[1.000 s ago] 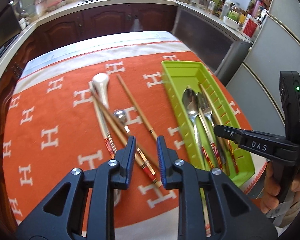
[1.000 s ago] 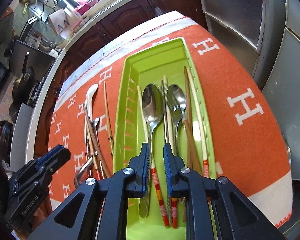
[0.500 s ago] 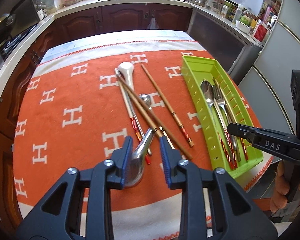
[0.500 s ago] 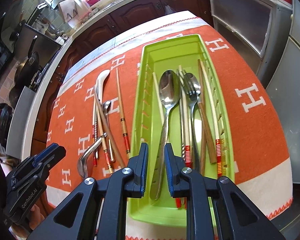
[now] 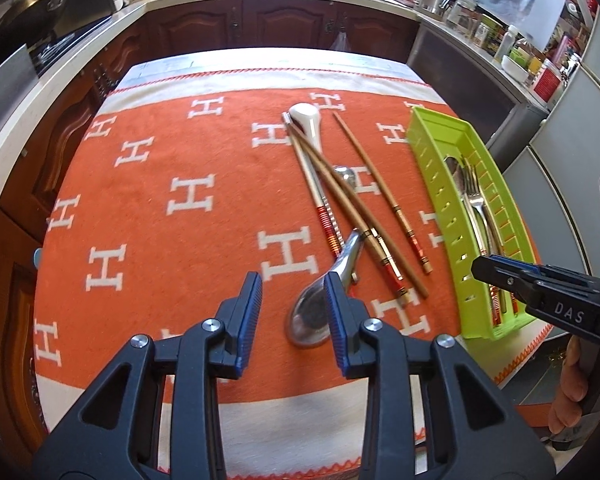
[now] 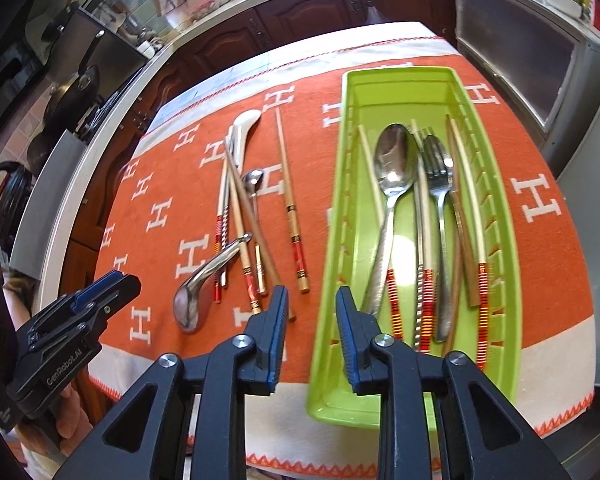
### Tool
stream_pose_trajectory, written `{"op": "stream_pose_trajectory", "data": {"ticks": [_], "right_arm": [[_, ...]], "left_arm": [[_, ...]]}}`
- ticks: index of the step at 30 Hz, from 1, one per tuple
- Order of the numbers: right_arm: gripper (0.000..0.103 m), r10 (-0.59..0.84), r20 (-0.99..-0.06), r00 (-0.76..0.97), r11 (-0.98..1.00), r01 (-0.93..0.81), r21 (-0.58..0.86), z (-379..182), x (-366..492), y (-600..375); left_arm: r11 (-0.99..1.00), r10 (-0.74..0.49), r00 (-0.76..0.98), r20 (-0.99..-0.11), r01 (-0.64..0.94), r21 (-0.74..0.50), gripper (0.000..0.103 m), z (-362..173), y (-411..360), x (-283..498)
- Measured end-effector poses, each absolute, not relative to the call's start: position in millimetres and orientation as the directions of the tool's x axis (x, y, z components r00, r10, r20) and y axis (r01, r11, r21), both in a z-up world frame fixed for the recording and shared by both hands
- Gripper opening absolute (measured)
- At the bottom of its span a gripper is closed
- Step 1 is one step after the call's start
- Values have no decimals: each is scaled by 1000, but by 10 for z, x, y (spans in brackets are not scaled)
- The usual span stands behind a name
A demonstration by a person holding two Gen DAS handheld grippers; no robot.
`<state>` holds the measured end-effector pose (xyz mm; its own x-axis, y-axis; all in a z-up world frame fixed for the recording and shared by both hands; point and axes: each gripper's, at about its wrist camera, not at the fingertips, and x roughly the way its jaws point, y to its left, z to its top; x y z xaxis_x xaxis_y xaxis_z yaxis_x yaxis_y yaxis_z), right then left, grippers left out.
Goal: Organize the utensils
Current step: 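Grasp a bent steel serving spoon by its handle with the right tool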
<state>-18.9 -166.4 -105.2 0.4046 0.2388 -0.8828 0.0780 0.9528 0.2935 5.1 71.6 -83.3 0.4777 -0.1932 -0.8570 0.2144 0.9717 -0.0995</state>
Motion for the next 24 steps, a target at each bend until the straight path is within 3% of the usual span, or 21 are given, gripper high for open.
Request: {"op": "stream_pose_trajectory", "data": {"ticks": [6,15,24], "right_arm": [[43,214,-891,399,966,46,253,-1050,-149,-1531],[43,186,-873,452,979,-11,203,-851,-136,-1315],[43,367,-886,283,930,-140,340,-1166,47,-936]], "left_arm": [[977,-184,469,-864,180,-111,28,-923,875,58],[980,-191,458,-868,139,-142,29,-1024,1089,85],[979,-200,434,-879,120,-164,29,-1144,1226,97]]}}
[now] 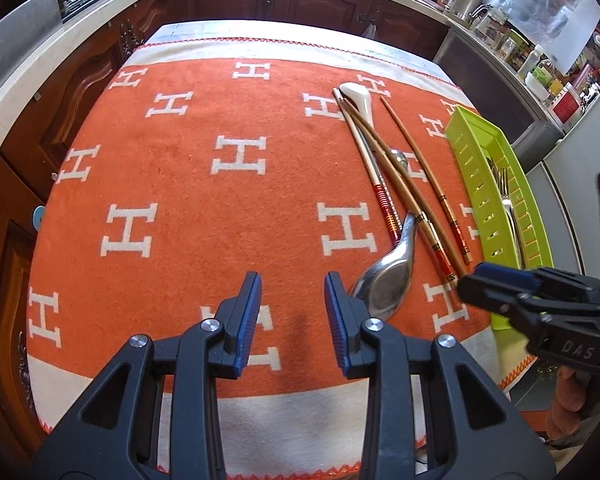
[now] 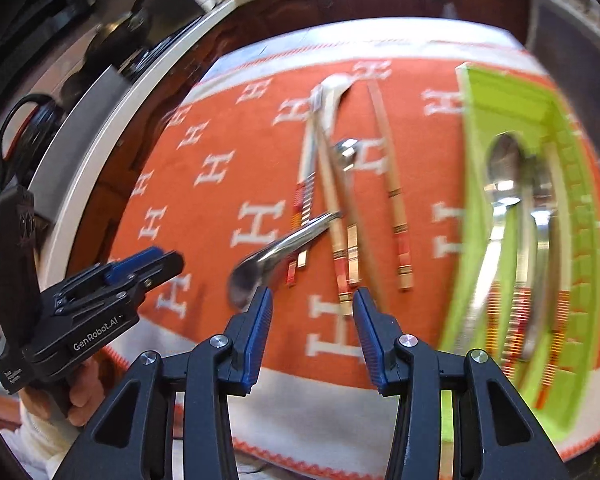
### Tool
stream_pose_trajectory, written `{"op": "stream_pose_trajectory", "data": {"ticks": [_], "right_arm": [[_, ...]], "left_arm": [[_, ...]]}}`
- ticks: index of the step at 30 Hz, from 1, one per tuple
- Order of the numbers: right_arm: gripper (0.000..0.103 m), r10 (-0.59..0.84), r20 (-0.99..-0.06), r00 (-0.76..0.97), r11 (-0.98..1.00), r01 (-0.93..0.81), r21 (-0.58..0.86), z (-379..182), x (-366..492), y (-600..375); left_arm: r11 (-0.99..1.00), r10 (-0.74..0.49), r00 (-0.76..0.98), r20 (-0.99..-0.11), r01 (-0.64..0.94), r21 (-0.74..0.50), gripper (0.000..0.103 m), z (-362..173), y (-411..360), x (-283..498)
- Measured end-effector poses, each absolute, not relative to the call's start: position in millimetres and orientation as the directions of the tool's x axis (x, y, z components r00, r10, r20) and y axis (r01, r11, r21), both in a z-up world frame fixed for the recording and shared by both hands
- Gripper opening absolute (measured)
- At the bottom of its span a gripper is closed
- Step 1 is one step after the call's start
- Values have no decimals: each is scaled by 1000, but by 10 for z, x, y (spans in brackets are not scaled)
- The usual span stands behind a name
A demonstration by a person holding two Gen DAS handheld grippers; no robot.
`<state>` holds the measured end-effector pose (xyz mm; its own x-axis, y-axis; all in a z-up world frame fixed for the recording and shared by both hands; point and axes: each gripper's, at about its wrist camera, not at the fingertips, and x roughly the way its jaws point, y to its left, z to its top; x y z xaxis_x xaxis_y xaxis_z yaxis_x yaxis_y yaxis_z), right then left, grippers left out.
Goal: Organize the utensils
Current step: 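Grasp a bent steel serving spoon by its handle with the right tool, then carry the bent spoon over and lower it into the green tray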
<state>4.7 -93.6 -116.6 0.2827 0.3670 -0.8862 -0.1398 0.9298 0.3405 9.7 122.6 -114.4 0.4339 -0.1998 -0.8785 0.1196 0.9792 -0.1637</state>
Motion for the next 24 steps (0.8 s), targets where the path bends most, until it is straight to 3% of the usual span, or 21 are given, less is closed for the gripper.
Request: {"op": "stream_pose_trajectory", "data": {"ticks": [6,24], "right_arm": [[42,408,-879,248,910,-190,369,-1355,206,-692],[11,512,-836,197,856,-206,475,-1568,478,-282]], "left_arm": [[982,-189,425,-885,99,-161,29,-1191,1316,102],[985,-170,419,-892,59,-160,30,-1263,1481,187]]}}
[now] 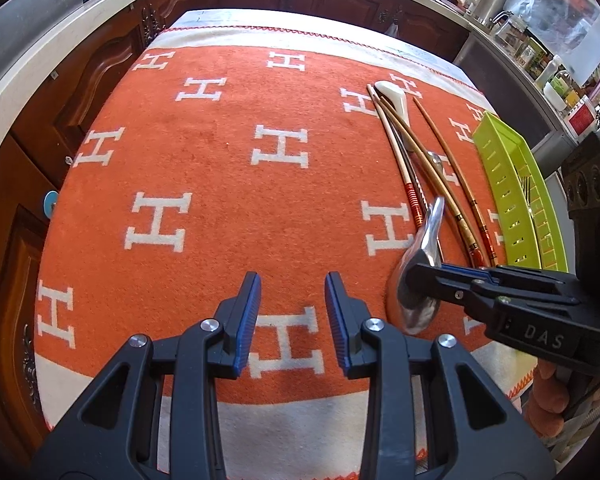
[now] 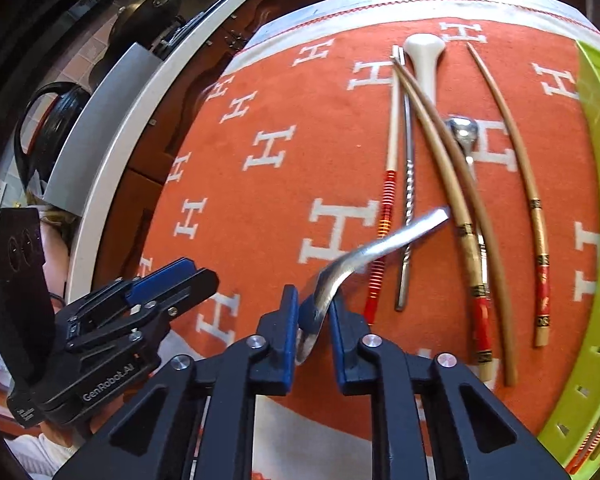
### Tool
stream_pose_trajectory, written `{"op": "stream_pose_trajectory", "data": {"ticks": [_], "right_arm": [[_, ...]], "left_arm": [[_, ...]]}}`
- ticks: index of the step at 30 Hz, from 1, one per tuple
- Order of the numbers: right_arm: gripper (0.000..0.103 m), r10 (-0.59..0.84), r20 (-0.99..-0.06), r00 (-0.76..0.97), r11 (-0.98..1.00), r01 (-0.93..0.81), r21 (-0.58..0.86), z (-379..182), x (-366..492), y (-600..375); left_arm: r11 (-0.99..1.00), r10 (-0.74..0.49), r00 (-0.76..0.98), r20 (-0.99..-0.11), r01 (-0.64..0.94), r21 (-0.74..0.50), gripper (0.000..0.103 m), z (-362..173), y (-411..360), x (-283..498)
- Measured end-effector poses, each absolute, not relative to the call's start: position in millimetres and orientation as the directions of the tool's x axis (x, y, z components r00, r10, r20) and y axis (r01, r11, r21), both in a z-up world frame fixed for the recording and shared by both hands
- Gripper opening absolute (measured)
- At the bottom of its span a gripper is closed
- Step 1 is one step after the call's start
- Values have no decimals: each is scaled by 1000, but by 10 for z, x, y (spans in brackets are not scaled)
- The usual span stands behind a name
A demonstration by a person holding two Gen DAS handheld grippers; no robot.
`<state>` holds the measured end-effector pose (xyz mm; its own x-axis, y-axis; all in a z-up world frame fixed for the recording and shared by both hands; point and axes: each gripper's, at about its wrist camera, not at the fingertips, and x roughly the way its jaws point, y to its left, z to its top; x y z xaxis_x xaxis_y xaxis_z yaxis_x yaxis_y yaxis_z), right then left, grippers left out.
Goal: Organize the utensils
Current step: 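Carry the bent spoon over and lower it into the green tray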
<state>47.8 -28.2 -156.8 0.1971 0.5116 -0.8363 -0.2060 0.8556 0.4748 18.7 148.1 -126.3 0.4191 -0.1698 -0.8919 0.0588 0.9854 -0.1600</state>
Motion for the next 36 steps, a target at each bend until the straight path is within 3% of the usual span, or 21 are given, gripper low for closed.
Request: {"op": "stream_pose_trajectory", "data": {"ticks": [5,36], "right_arm": [[4,517,-836,187,847,-254,467,-1485,438,-166],[4,550,-759,348,835,-203,512,-922,336,-917]], "left_arm": [[986,-168,417,-893,52,-162,30,-1273,1511,221],[989,-138,419,-897,105,-103,30,-1118,1169,263]]}}
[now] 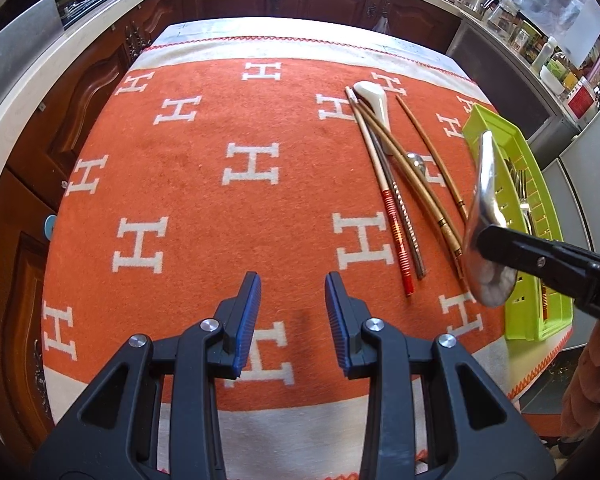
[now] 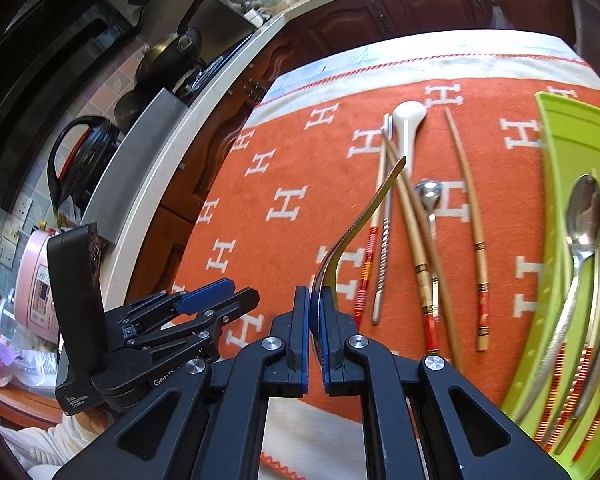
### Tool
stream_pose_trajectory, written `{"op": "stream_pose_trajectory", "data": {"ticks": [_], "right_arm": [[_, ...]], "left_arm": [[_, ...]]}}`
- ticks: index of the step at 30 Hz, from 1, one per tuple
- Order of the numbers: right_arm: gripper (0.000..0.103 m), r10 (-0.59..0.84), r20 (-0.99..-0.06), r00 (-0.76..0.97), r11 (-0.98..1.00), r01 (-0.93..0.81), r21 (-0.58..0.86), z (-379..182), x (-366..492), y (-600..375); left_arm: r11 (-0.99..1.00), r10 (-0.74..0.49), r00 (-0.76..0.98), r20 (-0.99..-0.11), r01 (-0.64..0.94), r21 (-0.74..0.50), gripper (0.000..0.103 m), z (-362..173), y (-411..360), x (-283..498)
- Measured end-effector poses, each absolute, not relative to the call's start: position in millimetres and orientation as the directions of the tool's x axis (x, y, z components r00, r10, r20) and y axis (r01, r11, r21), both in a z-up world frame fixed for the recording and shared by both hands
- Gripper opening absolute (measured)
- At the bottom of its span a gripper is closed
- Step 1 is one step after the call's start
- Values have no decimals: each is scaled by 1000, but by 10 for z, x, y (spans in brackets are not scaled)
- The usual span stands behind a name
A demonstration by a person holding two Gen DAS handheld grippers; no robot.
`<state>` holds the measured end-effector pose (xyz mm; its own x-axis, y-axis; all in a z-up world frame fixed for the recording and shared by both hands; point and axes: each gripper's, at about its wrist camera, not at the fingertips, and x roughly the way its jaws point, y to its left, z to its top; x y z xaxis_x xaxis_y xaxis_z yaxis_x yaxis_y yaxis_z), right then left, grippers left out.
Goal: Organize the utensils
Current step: 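Carry the bent spoon over and lower it into the green tray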
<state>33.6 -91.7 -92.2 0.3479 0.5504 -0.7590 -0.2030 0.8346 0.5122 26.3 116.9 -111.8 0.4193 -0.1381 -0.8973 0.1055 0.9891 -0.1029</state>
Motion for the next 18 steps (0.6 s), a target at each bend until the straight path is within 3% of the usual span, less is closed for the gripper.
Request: {"op": "stream_pose_trajectory", "data": {"ticks": [6,18], "right_arm": [[4,530,-753,390,844,-154,514,-863,336,-1259],[4,450,-737,504,850,10,526,-745,419,-2230]], "left_arm": [[987,-147,433,-889,129,-101,41,-1018,1051,377],[970,-239,369,-898,125,-207,41,-1024,784,1023]]}}
